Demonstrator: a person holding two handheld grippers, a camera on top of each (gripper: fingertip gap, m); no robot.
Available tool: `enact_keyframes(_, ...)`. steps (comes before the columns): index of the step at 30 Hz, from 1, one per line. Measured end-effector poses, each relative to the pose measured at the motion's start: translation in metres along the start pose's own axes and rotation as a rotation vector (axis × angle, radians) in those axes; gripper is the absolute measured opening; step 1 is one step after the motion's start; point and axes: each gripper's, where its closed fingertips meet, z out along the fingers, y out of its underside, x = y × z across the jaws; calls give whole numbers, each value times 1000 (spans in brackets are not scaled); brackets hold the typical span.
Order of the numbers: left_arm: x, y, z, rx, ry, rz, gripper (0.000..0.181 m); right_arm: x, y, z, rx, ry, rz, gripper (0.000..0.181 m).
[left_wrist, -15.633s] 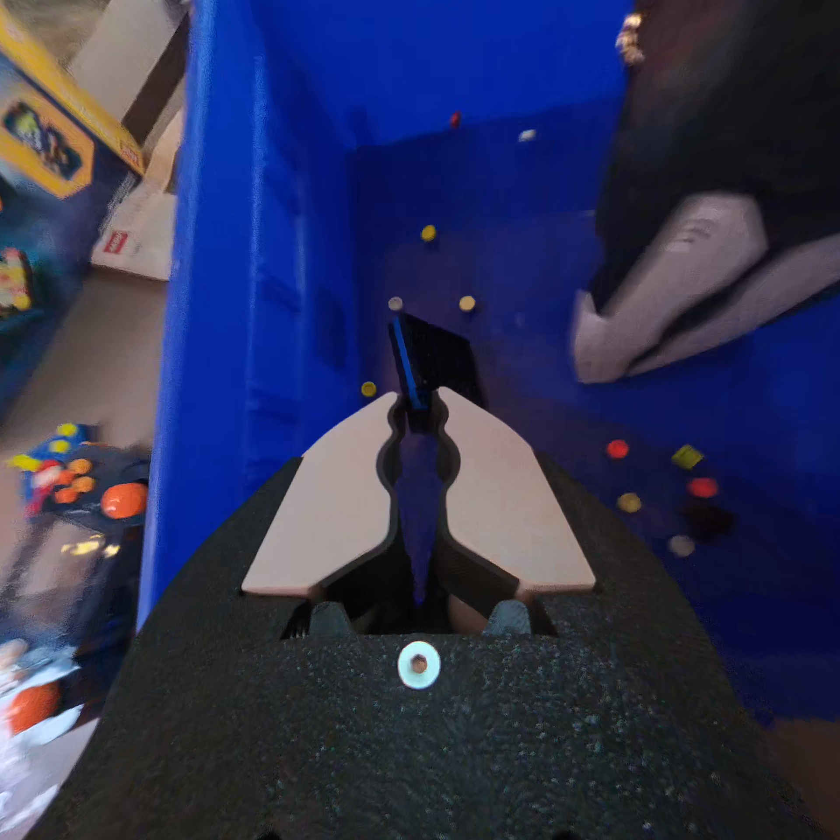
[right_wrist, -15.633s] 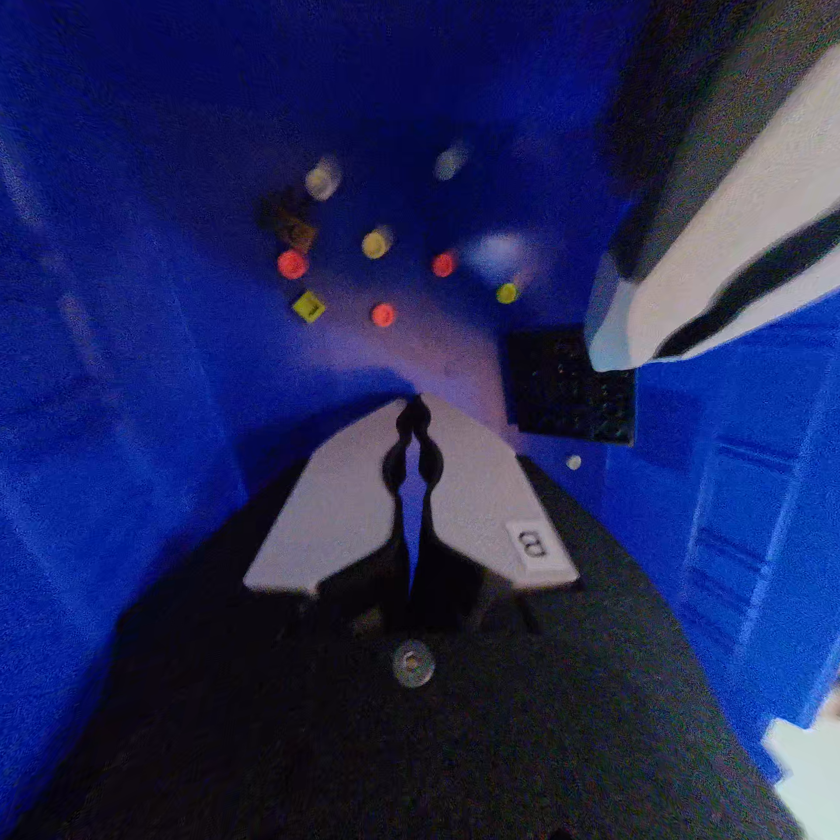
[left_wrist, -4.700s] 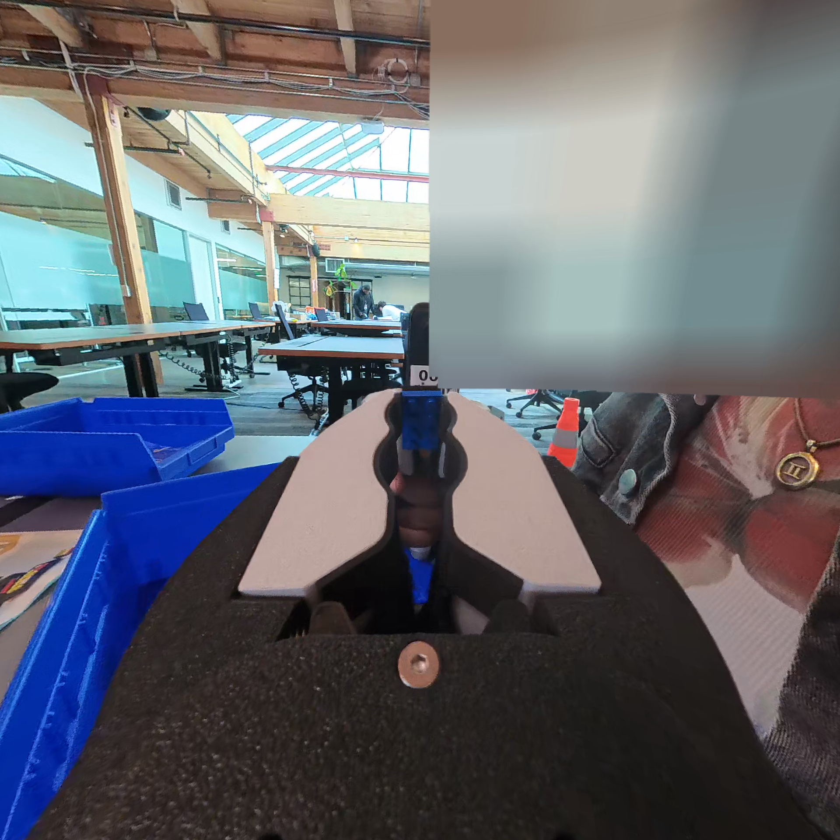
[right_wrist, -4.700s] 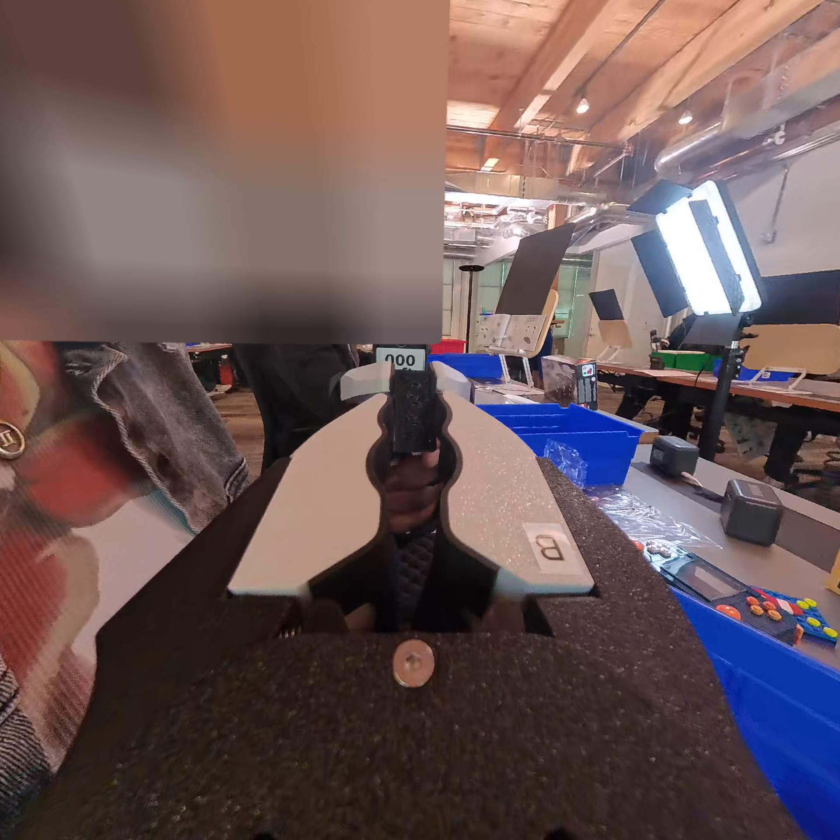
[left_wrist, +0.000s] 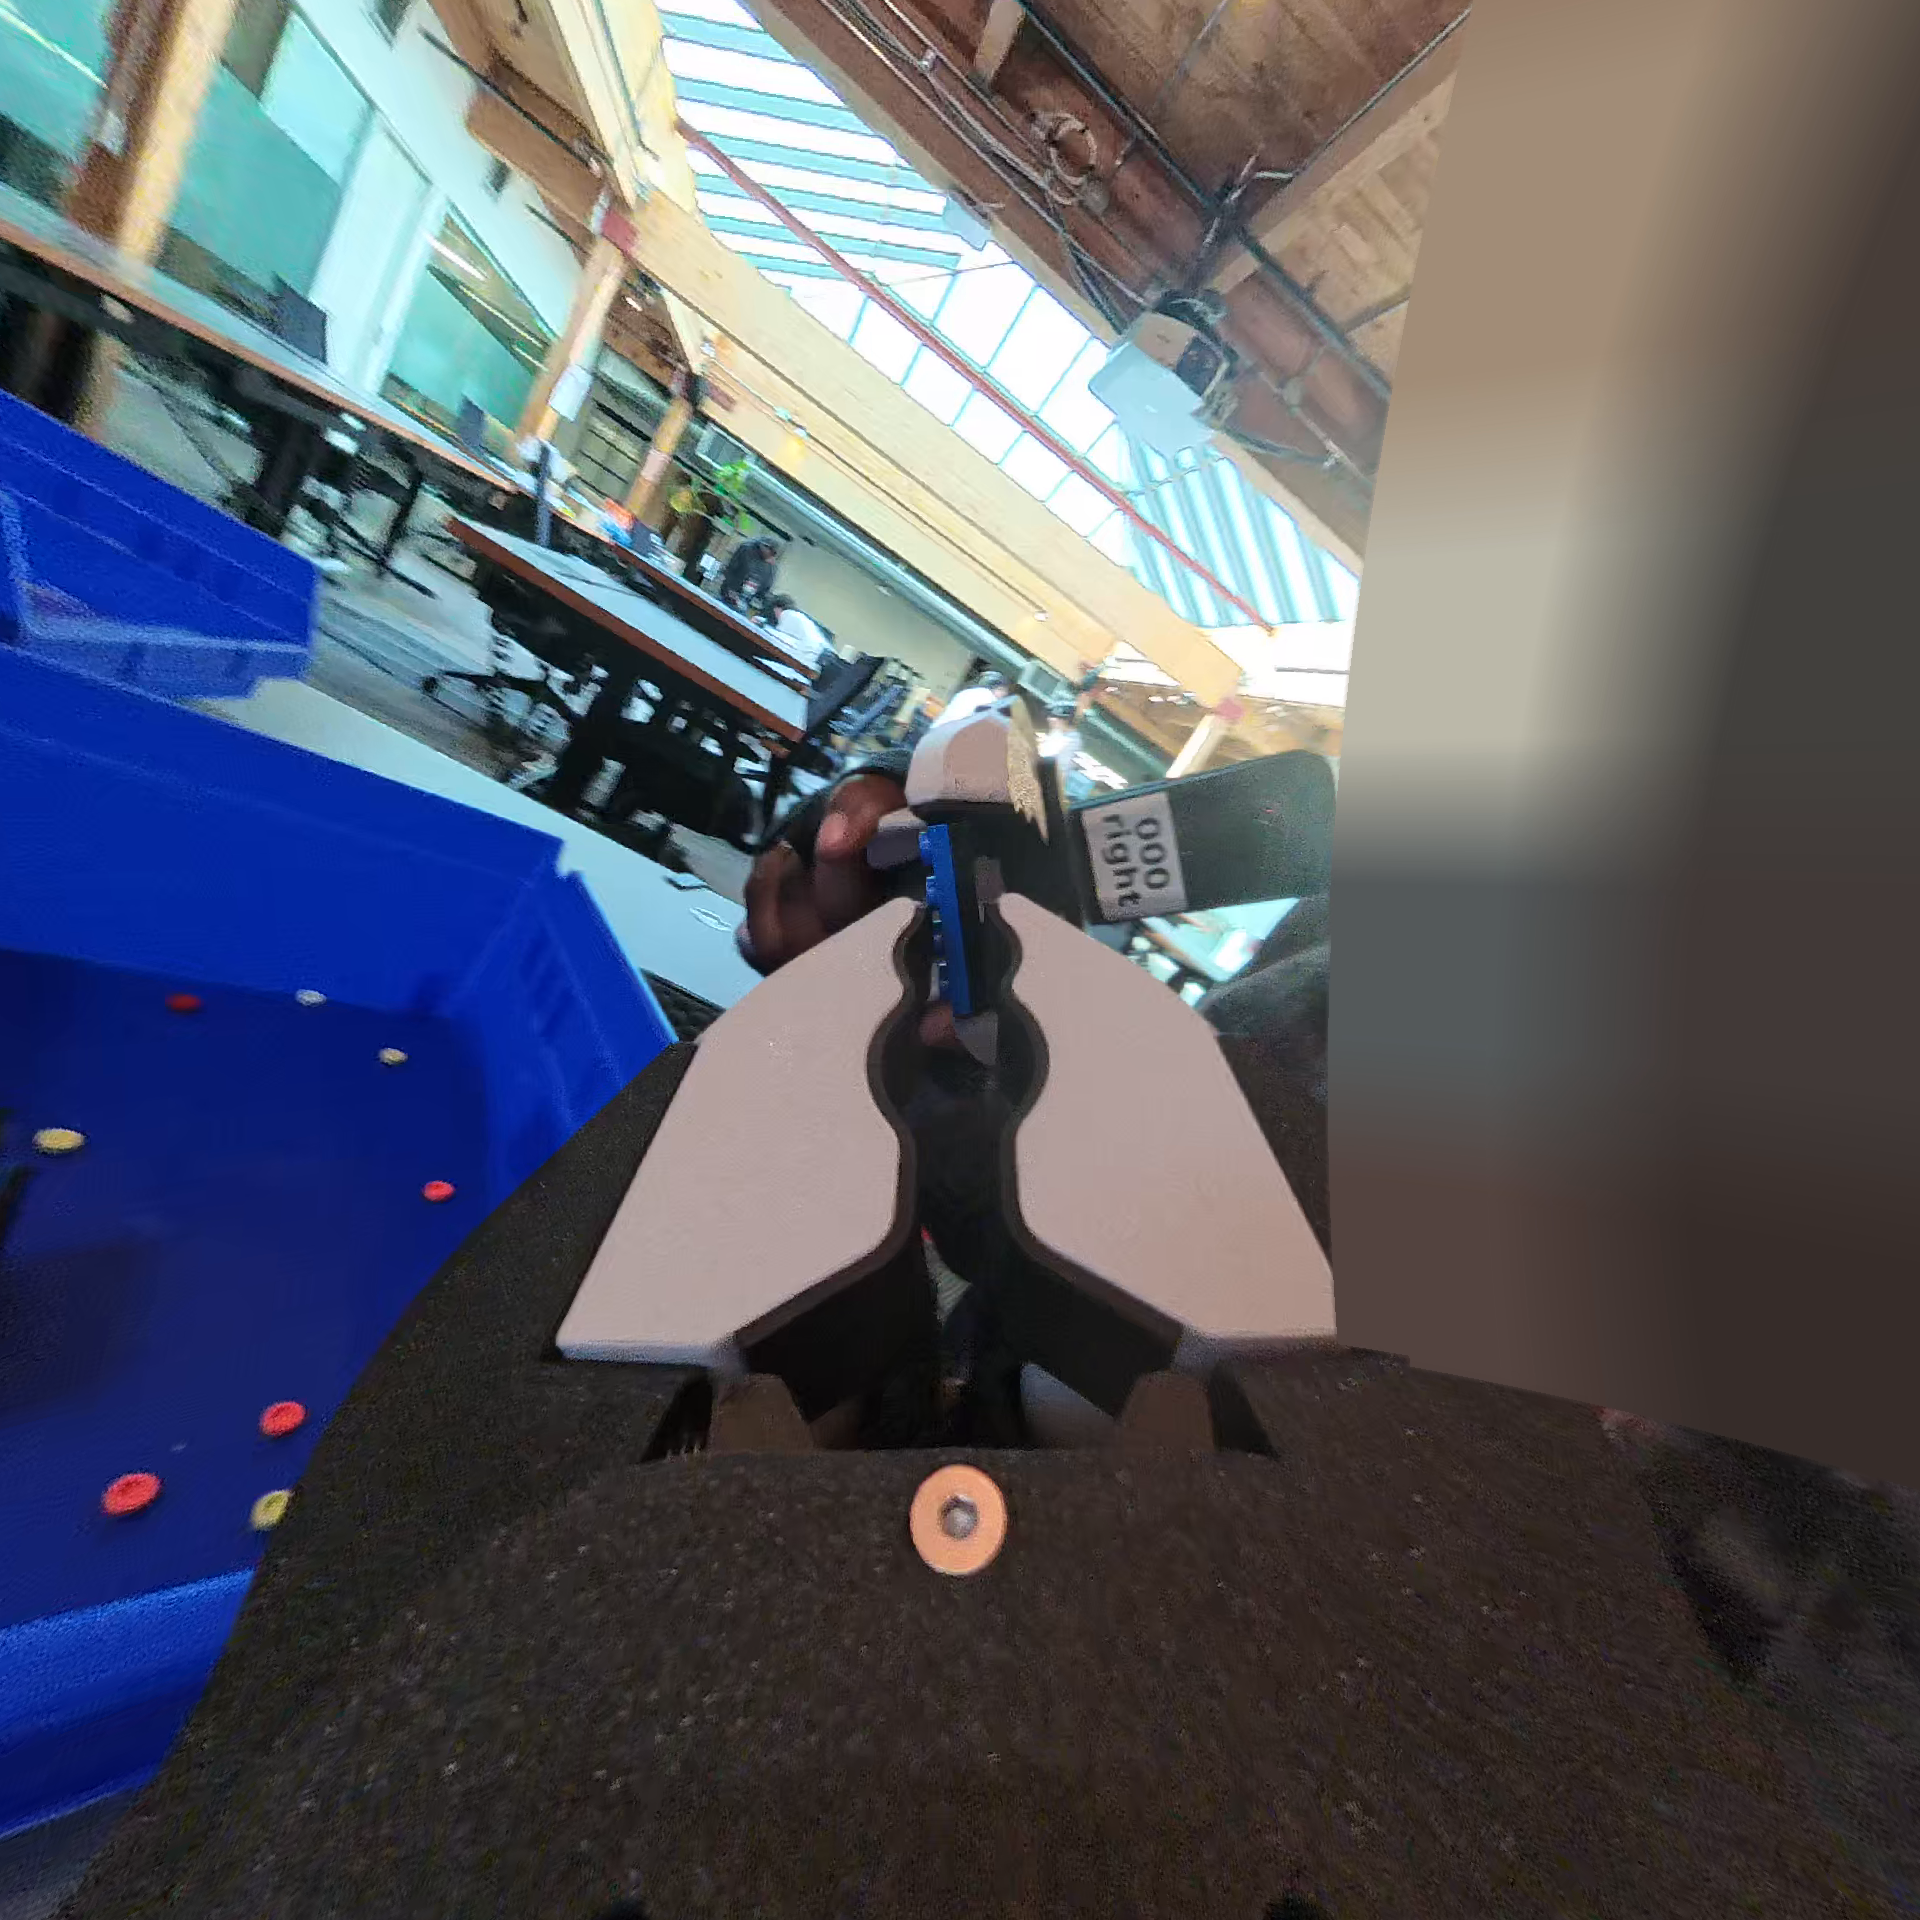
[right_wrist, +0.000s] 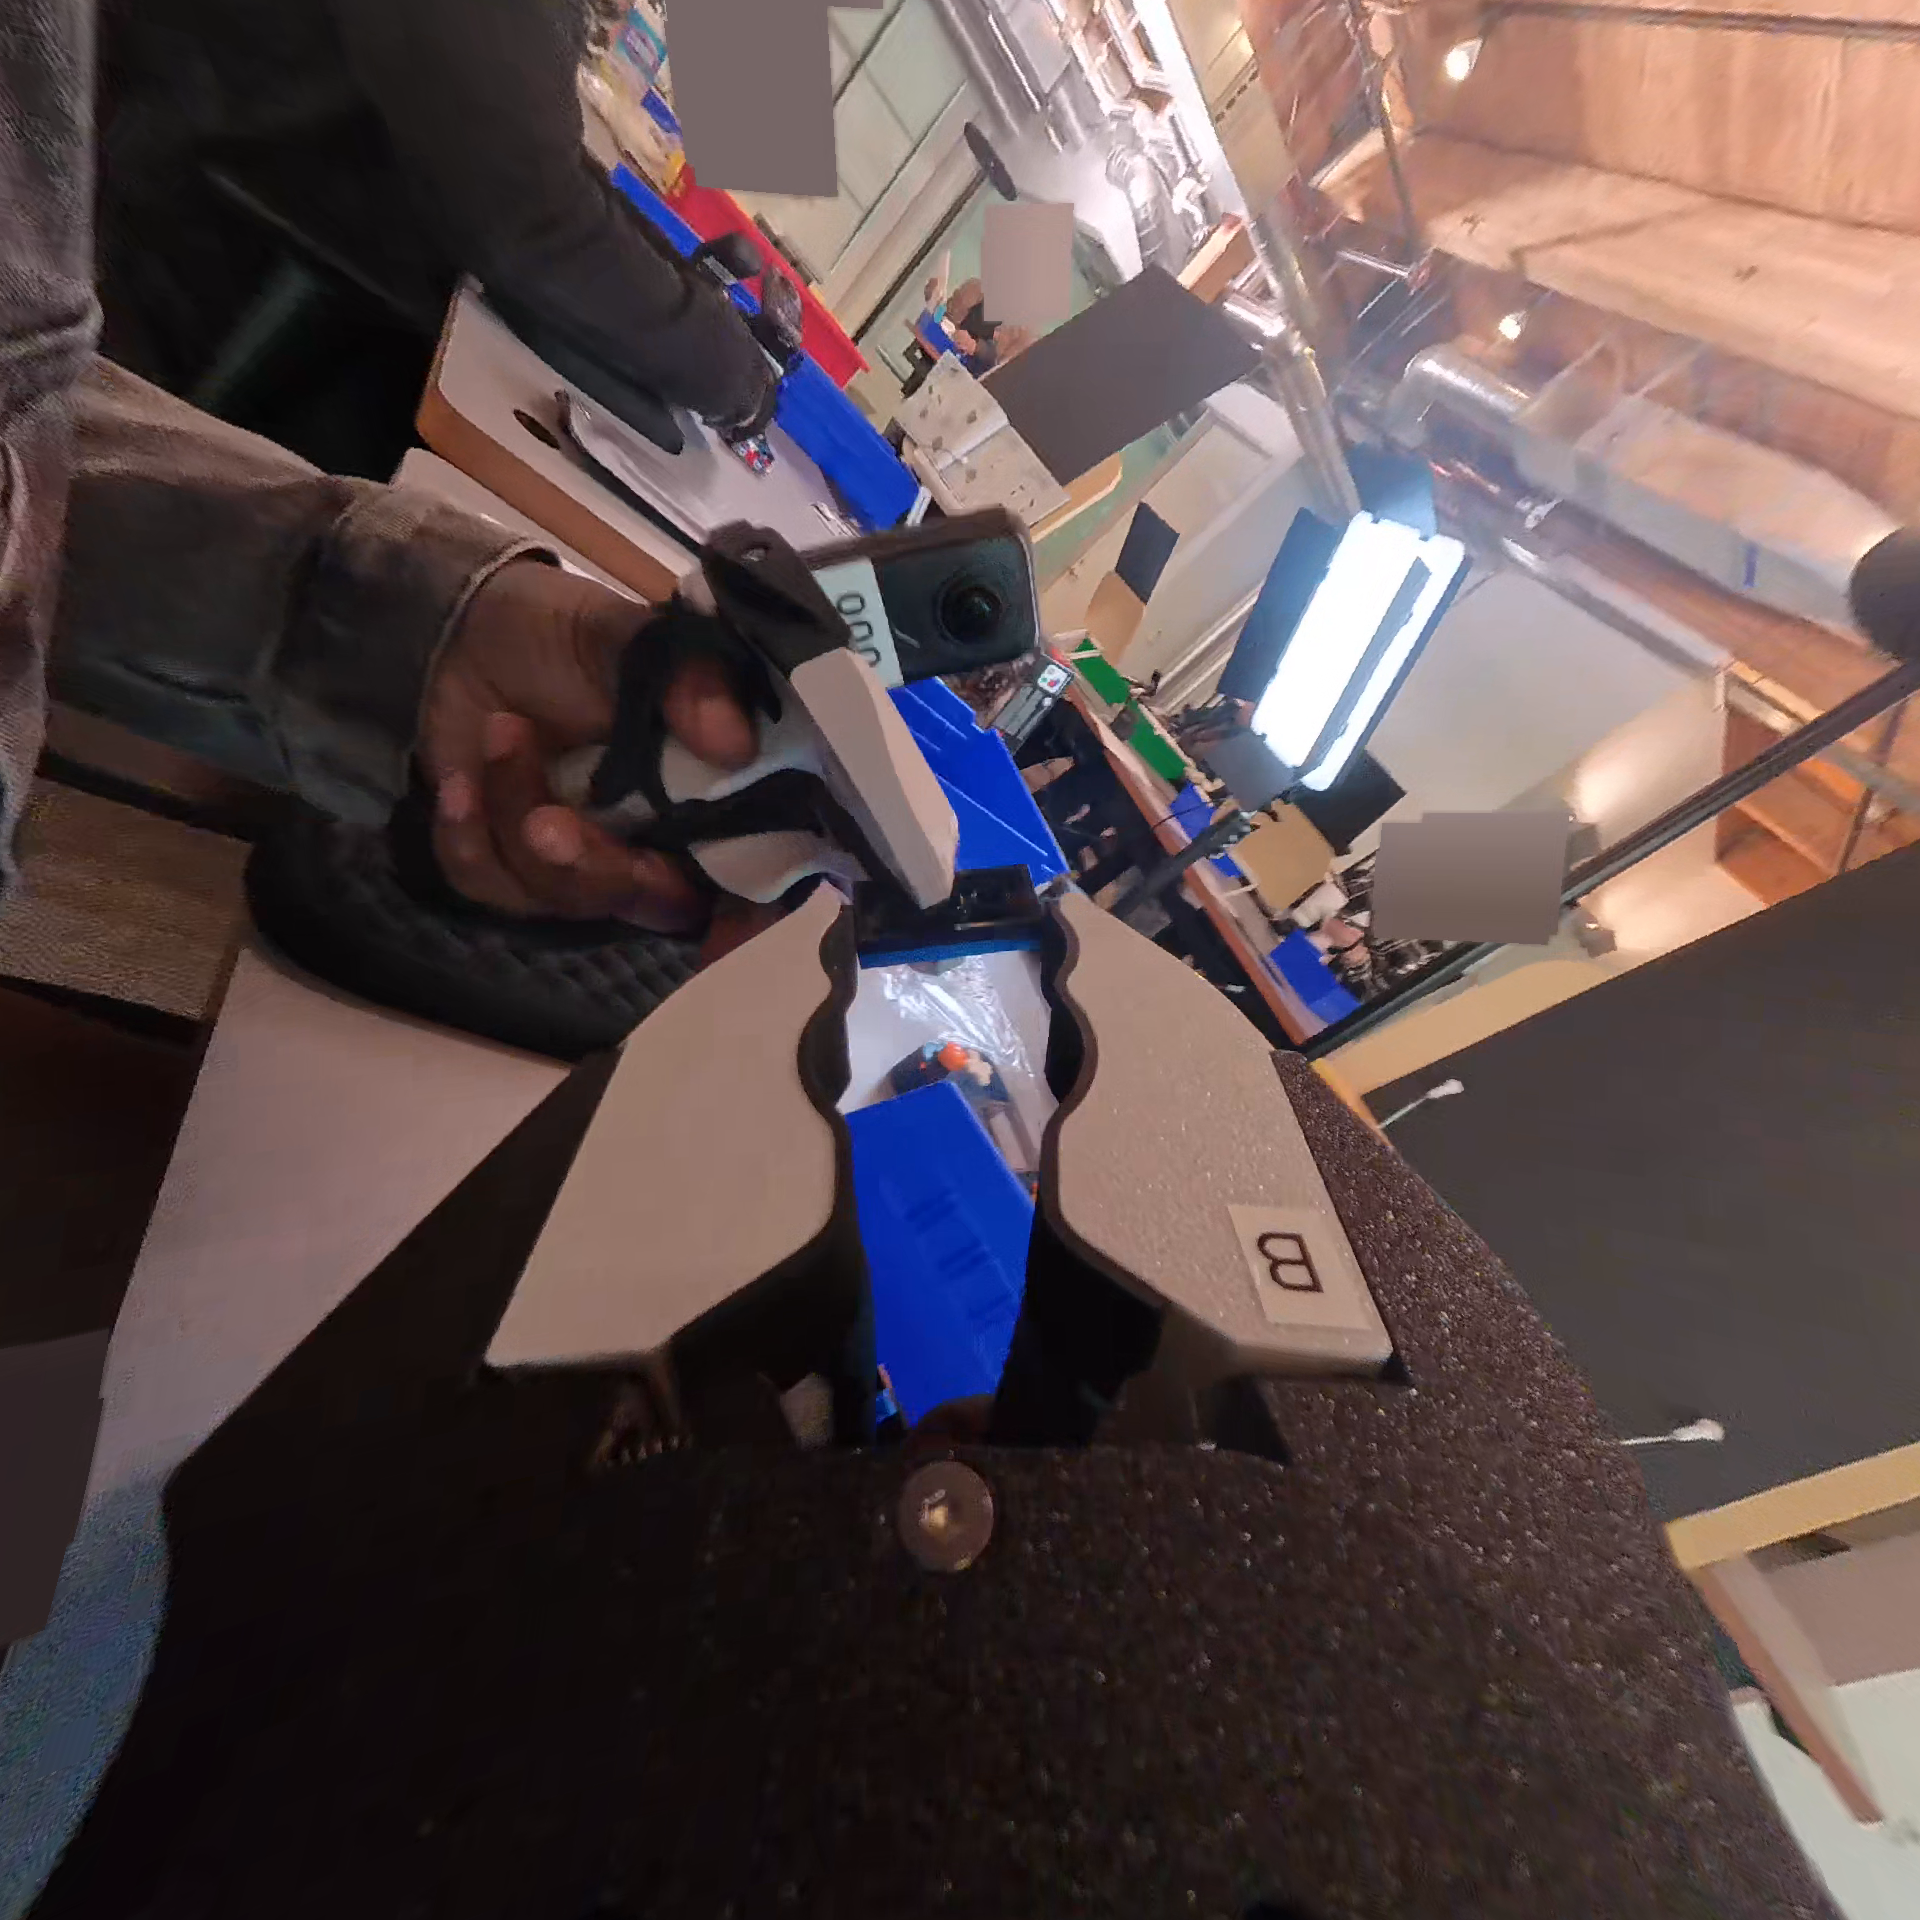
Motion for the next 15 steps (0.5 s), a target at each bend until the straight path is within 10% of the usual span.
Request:
enact_keyframes(1, 1, 0, 0, 9, -35, 42, 8, -1, -1, 0, -10, 21, -27, 34)
enact_keyframes(15, -32, 7, -13, -36, -301, 180, 8, -7, 27, 19, -160, 121, -147, 35)
